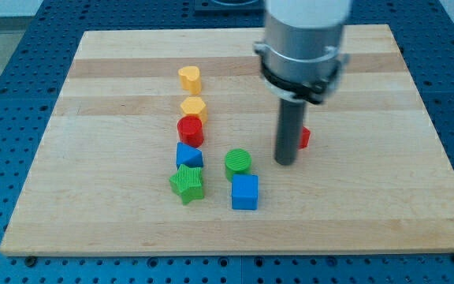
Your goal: Push the red star to the top of the board
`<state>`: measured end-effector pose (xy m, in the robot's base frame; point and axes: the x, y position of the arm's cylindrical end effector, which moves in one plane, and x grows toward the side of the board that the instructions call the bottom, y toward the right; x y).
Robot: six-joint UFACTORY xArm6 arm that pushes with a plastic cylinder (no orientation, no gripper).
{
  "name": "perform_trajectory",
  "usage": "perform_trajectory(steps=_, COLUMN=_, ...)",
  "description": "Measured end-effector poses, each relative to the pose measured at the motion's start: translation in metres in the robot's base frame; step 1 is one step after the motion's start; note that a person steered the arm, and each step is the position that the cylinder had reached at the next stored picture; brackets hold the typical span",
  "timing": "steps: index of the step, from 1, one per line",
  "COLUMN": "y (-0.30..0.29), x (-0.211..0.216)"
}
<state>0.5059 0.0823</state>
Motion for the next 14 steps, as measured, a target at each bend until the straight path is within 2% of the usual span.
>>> perform_trajectory(steps=1, y=0.048, x=0.007)
perform_trajectory(steps=2, y=0.015, x=-0.028)
perform_trajectory(steps=3, y=-0.020, x=-0.043)
perform_trajectory(steps=4, y=-0.032, x=-0.053)
perform_trajectory(steps=5, y=-0.030, x=-0.038)
perform_trajectory(steps=6, y=-0.052, x=-0.038)
perform_trajectory(steps=8, y=-0.053, x=-0.097)
perform_trajectory(steps=10, y=-0.042, x=-0.127)
perform_trajectory(steps=14, y=-0.045, x=-0.144)
